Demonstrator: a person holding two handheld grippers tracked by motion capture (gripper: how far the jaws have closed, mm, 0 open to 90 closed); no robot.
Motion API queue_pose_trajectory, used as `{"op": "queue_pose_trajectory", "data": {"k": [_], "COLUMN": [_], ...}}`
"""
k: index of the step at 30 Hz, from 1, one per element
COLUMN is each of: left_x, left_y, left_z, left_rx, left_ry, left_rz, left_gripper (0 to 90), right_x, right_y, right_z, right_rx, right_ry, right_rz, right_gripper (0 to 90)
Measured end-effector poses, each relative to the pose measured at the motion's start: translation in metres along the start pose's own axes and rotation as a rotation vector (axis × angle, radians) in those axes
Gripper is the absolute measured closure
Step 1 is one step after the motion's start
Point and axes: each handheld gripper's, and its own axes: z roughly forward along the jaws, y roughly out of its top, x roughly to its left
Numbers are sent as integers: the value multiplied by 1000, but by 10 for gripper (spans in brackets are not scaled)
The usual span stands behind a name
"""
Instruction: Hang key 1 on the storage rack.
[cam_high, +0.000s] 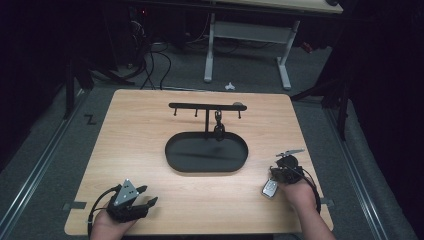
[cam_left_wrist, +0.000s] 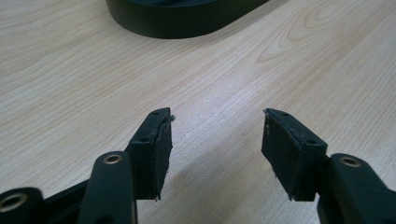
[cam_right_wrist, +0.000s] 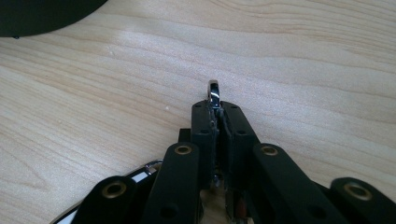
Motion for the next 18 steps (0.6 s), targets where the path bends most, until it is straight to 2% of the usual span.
{"op": "queue_pose_trajectory", "data": {"k": [10,11,13,18], "left_x": [0,-1,-1,-1], "left_y": [1,2,3,6], "left_z": [-1,-2,-2,0], "left_rx": [-16,-30,-43,-57], "left_ry": [3,7,12,17], "left_rz": [3,14,23,21], "left_gripper": [434,436,435,424], "right_x": [1,2,3,5], "right_y": [4,5,6,7], "right_z": [0,0,-1,-9], "right_rx": [25,44,48,27], "right_ry": [6,16,8,32], "right_rz": [-22,-23,-38,-17], "right_gripper": [861,863,863,863]}}
